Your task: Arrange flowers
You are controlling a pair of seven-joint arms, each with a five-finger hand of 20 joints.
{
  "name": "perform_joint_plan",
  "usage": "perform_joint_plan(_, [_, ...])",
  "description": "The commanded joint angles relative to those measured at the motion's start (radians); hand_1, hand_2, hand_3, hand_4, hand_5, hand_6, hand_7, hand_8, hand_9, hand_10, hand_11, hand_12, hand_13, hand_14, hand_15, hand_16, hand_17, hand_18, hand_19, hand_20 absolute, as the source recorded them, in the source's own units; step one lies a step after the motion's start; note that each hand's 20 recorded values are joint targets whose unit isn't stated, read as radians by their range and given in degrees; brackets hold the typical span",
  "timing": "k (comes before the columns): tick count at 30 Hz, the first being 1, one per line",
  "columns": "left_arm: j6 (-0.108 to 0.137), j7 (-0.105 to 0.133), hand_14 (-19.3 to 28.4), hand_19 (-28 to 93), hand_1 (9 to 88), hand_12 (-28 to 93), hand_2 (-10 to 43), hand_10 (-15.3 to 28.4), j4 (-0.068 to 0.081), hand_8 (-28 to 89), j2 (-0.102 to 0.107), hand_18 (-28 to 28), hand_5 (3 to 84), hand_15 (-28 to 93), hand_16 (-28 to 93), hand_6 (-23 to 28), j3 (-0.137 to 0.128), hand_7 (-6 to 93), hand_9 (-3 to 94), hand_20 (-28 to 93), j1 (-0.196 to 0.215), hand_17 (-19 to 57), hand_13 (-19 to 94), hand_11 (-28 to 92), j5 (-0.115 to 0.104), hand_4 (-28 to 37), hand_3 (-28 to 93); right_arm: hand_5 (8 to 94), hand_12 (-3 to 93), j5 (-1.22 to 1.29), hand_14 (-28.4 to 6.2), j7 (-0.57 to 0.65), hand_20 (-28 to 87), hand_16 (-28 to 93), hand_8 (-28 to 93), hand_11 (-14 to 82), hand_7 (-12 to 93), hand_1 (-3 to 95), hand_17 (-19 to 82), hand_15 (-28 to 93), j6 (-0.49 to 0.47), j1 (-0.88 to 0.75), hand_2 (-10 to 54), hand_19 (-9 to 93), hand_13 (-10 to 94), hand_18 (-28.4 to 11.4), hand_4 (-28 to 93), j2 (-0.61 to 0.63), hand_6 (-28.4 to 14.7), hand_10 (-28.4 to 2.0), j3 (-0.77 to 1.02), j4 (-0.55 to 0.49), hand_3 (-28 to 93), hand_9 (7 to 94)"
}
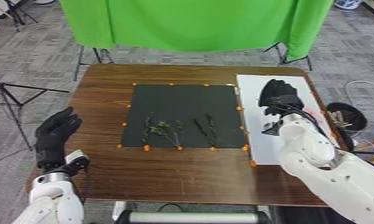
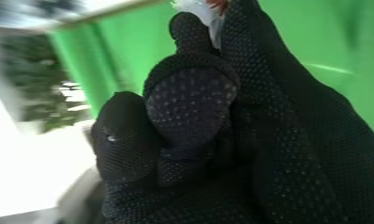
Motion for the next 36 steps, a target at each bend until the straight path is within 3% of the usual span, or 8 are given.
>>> perform_joint_plan(1, [0.034,0.03,15.3,29,43.5,11,-0.2,12.5,0.012,-9,-0.011,13.9,51.9,31,-3,0.9,0.012,25.5,48.6,23,0.03,17.7,43,30,-0.07,-10.5,72,80.3,39.0,0.066,-2.7,-0.131,37,31,12,8.5,23,63.9,65,50,0.023,0.394,-9.5,90,92,-10.7,-14,-0.189,-2.0,-10.6,-0.23,0.101,61,90.3])
perform_joint_plan(3, [0.032,0.031,15.8,28,39.0,11,4.1,12.9,0.018,-6,-0.016,14.0,52.6,31,-3,1.1,0.019,24.5,49.5,23,0.024,17.7,43,29,-0.067,-14.2,72,80.3,39.1,0.078,-2.6,-0.151,37,31,12,8.5,23,63.7,65,50,0.018,0.449,-9.5,90,92,-10.7,-14,-0.247,-1.8,-10.5,-0.288,0.126,61,90.4])
perform_joint_plan(6, [0.024,0.035,16.0,29,36.8,12,5.8,13.2,0.027,-10,-0.015,14.3,53.0,31,-3,1.1,0.033,24.2,50.2,22,0.01,17.4,43,29,-0.066,-16.3,72,80.3,39.1,0.092,-2.6,-0.183,37,31,11,8.4,23,63.6,65,50,0.002,0.509,-9.5,90,93,-10.6,-15,-0.33,-1.8,-10.4,-0.357,0.154,61,90.4])
perform_joint_plan(14, [0.024,0.044,16.3,29,35.9,12,5.7,13.4,0.037,-11,-0.021,14.4,53.2,31,-3,1.1,0.063,24.2,50.7,22,-0.017,17.3,43,29,-0.071,-16.1,73,80.0,39.4,0.121,-2.2,-0.306,37,31,11,8.2,24,62.8,65,50,-0.02,0.62,-9.5,90,93,-10.2,-14,-0.476,-1.3,-10.6,-0.541,0.202,61,90.4])
perform_joint_plan(18, [0.033,0.059,16.3,29,35.6,12,5.6,13.3,0.037,-11,-0.019,14.5,53.0,30,-3,1.0,0.071,24.0,50.8,22,-0.022,17.2,43,29,-0.087,-16.0,73,79.5,39.5,0.128,-1.9,-0.361,38,32,11,7.9,25,61.6,64,50,-0.066,0.61,-9.5,91,93,-9.9,-14,-0.528,-0.5,-11.1,-0.575,0.203,61,90.5])
perform_joint_plan(26, [0.026,0.081,16.6,28,30.7,12,9.7,13.9,0.044,-10,-0.015,14.5,53.7,30,-2,2.3,0.09,22.1,51.0,22,-0.047,17.1,43,28,-0.109,-20.8,71,79.0,38.9,0.137,-1.6,-0.391,38,32,8,7.2,26,62.0,64,50,-0.083,0.605,-9.5,91,93,-9.9,-15,-0.578,-0.8,-11.0,-0.65,0.202,61,90.1])
perform_joint_plan(35, [0.018,0.085,17.4,29,24.9,12,12.0,15.1,0.047,-9,-0.021,14.9,55.6,33,-4,4.3,0.1,20.5,51.4,21,-0.056,16.5,43,31,-0.123,-27.6,71,79.3,35.3,0.082,-2.6,-0.383,38,31,9,6.9,21,67.5,63,55,-0.099,0.581,-9.5,93,89,-9.9,-10,-0.601,-4.1,-13.3,-0.67,0.219,53,85.2])
perform_joint_plan(36, [0.013,0.078,17.4,29,24.4,12,12.2,15.1,0.048,-9,-0.028,14.9,55.8,33,-4,4.4,0.094,20.6,51.4,21,-0.056,16.4,43,31,-0.112,-27.8,71,79.2,35.0,0.079,-2.7,-0.38,38,31,9,6.6,21,67.6,63,55,-0.1,0.579,-9.5,93,89,-10.0,-10,-0.604,-4.1,-13.5,-0.67,0.224,53,84.6])
